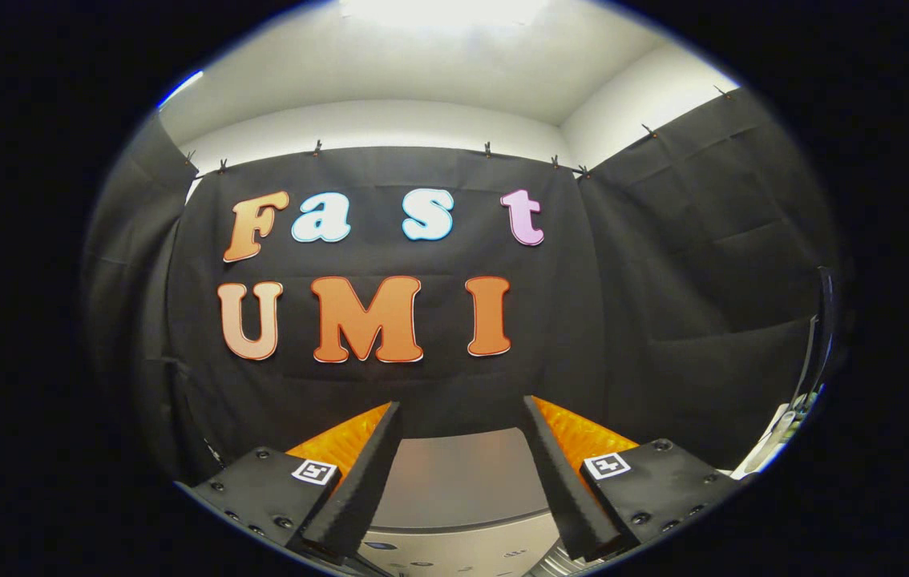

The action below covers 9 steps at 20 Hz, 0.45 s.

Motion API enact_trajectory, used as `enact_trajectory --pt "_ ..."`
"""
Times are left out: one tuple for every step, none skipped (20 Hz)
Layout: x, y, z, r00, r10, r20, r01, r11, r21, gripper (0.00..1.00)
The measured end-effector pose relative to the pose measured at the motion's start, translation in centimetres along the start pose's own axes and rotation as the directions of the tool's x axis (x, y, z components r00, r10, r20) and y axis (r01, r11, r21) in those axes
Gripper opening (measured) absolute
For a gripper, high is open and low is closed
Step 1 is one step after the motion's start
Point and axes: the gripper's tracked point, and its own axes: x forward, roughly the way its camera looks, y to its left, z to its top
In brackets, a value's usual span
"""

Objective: Put the clothes into the washing machine and then close the washing machine lid.

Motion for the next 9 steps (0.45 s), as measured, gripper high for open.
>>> enact_trajectory --pt "-0.3 -0.1 -0.1 1.0 0.005 -0.003 -0.004 1.0 0.006 0.97" --pt "-0.6 -0.3 -0.3 1.0 0.005 -0.006 -0.005 1.0 0.005 0.97" --pt "-0.9 -0.6 -0.3 1.0 0.004 -0.005 -0.004 1.0 -0.002 0.97" --pt "-1.1 -0.7 -0.3 1.0 0.004 -0.005 -0.005 1.0 -0.009 0.97" --pt "-1.5 -0.8 -0.4 1.0 0.01 -0.009 -0.01 1.0 -0.011 0.97" --pt "-1.9 -0.7 -0.5 1.0 0.02 -0.015 -0.021 1.0 -0.008 0.97" --pt "-2.1 -0.7 -0.6 0.999 0.028 -0.021 -0.028 1.0 -0.002 0.97" --pt "-2.3 -0.7 -0.6 0.999 0.036 -0.023 -0.036 0.999 0.004 0.97" --pt "-2.3 -0.6 -0.5 0.999 0.042 -0.027 -0.042 0.999 0.008 0.97"
